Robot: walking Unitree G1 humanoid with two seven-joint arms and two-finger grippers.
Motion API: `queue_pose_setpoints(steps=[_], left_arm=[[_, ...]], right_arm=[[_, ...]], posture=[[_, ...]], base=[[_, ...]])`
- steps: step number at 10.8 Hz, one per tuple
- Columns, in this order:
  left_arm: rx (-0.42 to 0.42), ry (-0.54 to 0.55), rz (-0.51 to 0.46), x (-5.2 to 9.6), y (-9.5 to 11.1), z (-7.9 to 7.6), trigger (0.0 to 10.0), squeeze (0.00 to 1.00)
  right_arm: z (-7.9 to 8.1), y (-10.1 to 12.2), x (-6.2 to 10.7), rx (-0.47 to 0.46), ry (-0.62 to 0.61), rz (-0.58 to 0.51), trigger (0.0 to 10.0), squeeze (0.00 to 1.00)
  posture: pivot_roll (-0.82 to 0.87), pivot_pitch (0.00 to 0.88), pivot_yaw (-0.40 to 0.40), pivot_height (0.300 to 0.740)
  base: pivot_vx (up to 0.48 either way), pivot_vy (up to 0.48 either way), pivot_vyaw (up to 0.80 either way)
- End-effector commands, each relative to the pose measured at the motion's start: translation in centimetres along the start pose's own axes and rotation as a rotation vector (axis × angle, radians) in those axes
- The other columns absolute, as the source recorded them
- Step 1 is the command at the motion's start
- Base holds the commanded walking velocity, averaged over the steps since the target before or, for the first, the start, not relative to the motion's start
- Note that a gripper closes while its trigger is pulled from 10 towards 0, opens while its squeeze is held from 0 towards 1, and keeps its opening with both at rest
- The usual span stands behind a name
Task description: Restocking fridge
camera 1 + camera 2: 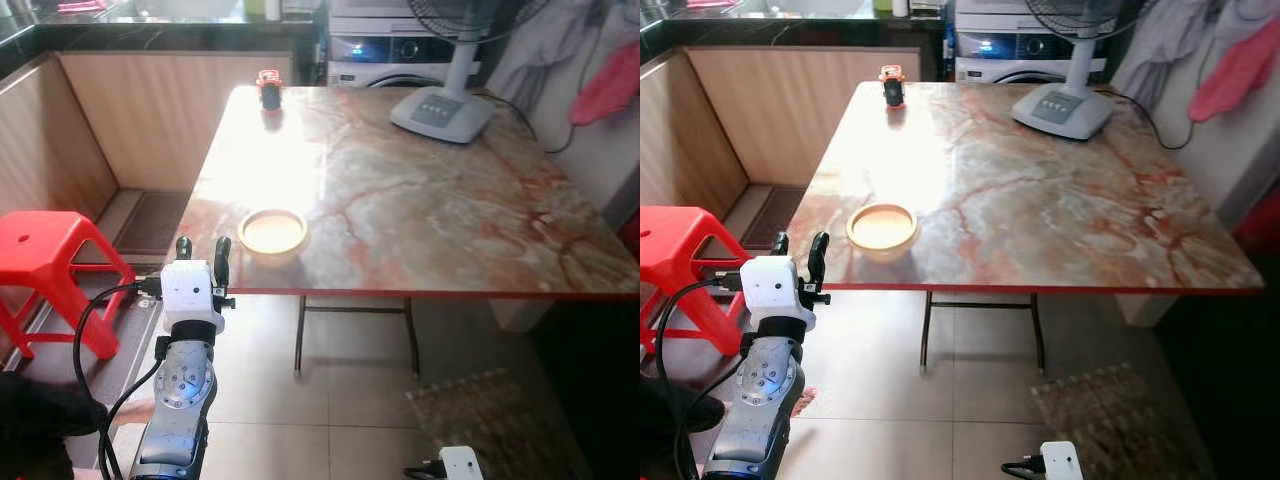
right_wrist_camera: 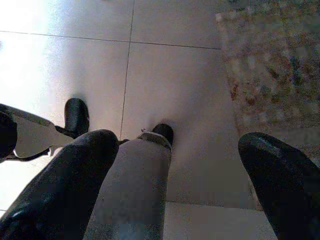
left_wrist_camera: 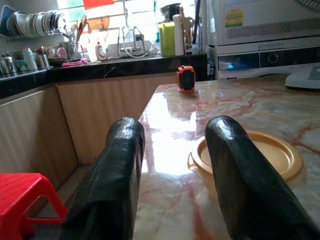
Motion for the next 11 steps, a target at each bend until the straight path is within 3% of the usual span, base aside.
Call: queue_pose_setpoints(steps=[1, 11], left_arm=[[-0.003, 0.009, 0.003, -0.21, 0.15, 0.29, 10.0, 0.00], [-0.003, 0.017, 0.003, -0.31, 0.22, 0.37, 10.0, 0.00]], right_arm=[[0.14, 0.11, -0.04, 0.013, 0.007, 0.004, 10.0, 0.00], [0.12, 0.12, -0.04, 0.008, 0.005, 0.003, 10.0, 0.00]], posture=[[0.03, 0.026, 0.001, 0.740], [0.03, 0.028, -0.001, 0.740]], base=[[0.000, 0.000, 0.00], [0.000, 0.000, 0.00]])
Point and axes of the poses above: a point about 5 cm out from each wrist's last joint towards the gripper, its own x axis pointing back from the gripper into the wrist, its own y axis along the axis of the wrist's last joint, z = x × y, the point moved 2 cm from there along -x, pointing out of the wrist towards the gripper, and after that the axes turned 13 degrees about -x, right-handed, at the moved point
